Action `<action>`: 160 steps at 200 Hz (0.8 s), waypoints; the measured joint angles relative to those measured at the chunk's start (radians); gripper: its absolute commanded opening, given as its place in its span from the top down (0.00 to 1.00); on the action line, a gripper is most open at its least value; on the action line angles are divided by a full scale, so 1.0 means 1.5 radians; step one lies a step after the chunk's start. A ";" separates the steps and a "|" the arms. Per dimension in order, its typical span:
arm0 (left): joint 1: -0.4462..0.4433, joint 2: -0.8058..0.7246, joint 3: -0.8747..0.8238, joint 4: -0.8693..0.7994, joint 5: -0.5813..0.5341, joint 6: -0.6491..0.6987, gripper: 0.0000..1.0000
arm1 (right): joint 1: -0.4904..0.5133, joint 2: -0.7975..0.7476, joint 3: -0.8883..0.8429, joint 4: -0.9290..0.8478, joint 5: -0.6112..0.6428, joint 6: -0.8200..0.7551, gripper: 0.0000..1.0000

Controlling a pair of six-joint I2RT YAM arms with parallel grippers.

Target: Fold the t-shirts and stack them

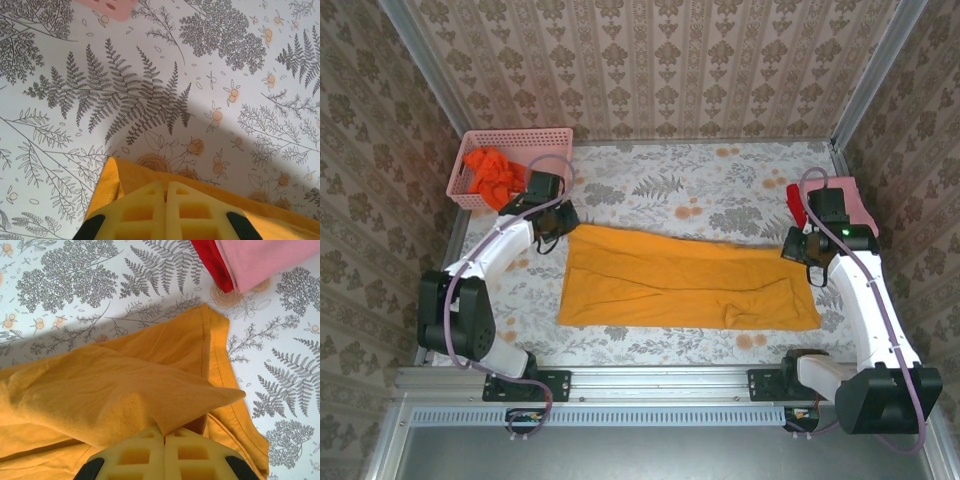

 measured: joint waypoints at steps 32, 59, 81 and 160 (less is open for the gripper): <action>0.001 -0.021 -0.017 -0.012 0.009 0.000 1.00 | 0.000 -0.004 0.000 -0.020 0.010 0.026 1.00; 0.003 -0.035 -0.022 -0.018 0.012 0.000 1.00 | 0.000 -0.017 -0.001 -0.034 0.013 0.067 1.00; 0.004 -0.045 -0.027 -0.024 0.019 -0.001 1.00 | 0.000 -0.034 -0.011 -0.044 0.018 0.098 1.00; 0.004 -0.088 -0.072 -0.054 0.050 -0.015 1.00 | 0.000 -0.061 -0.065 -0.067 0.050 0.173 1.00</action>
